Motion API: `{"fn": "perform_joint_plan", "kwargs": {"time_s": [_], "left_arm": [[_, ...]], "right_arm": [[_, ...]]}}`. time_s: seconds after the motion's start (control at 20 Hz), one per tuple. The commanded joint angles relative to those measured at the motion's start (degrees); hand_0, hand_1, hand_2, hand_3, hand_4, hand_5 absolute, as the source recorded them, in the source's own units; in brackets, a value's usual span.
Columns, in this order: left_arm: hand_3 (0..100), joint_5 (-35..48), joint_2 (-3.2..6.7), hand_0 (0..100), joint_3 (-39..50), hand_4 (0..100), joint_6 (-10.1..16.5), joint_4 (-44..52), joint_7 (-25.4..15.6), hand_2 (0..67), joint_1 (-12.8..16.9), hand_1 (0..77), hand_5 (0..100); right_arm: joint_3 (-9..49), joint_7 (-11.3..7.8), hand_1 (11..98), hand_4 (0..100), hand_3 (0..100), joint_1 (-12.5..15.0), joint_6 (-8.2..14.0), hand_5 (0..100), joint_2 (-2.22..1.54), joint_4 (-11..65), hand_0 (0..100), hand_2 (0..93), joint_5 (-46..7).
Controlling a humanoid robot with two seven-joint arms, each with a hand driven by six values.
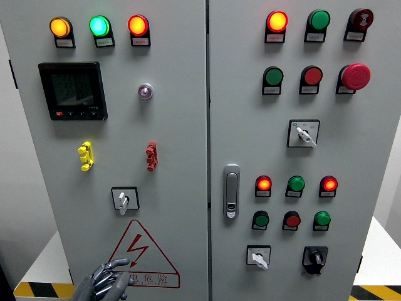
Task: Turn on light switch 1
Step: 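Raise the left hand toward the black rotary switch below the yellow connector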
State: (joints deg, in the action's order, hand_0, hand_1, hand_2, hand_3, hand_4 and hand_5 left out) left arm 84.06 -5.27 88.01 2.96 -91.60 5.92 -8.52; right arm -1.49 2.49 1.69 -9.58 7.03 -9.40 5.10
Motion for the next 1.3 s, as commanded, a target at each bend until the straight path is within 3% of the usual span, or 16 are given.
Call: {"fn": "perform_joint_plan", "kwargs": {"time_s": [0.0,0.2,0.25,0.4,0.65,0.9,1.25], "left_arm": [[65,0.0,-0.09,0,-1.3,81,-2.8,-0.7,1.5,30.5,-1.1,41.7,56],[71,0.0,-0.44,0,-4.0,85,-11.5,-0.9,4.6,34.1,-3.9,43.6,60],[73,0.1,-0.44,0,-4.2,86,-12.5,-0.9,4.7,35.4,-4.4,45.1,63],[76,0.3,-0.53,0,-4.3,89,-13.7,-1.3,5.0,37.3,-4.7,49.8,65],[77,0.7,-0.71,0,-5.3,90,-18.0,-2.2,6.2,38.9,-6.2,51.6,65],[79,0.7,-0.62,0,-5.5,92,-22.3,-1.9,11.2,39.9,-9.4,53.1,66],[82,0.9,-0.27,0,-5.2,94,-22.7,-1.7,14.1,42.7,-11.2,54.5,66]], "right_arm": [[0.0,0.06,22.6,23,11,0.1,0.0,15,0.0,0.0,0,0.0,0.0],[0.0,-0.03,22.6,23,11,0.0,0.0,15,0.0,0.0,0,0.0,0.0],[0.0,0.06,22.6,23,11,0.0,0.0,15,0.0,0.0,0,0.0,0.0],[0.0,0.06,22.5,23,11,0.1,0.0,15,0.0,0.0,0,0.0,0.0],[0.0,-0.03,22.5,23,11,0.1,0.0,15,0.0,0.0,0,0.0,0.0],[0.0,-0.03,22.6,23,11,0.0,0.0,15,0.0,0.0,0,0.0,0.0],[0.0,0.06,22.5,23,11,0.1,0.0,15,0.0,0.0,0,0.0,0.0]]}}
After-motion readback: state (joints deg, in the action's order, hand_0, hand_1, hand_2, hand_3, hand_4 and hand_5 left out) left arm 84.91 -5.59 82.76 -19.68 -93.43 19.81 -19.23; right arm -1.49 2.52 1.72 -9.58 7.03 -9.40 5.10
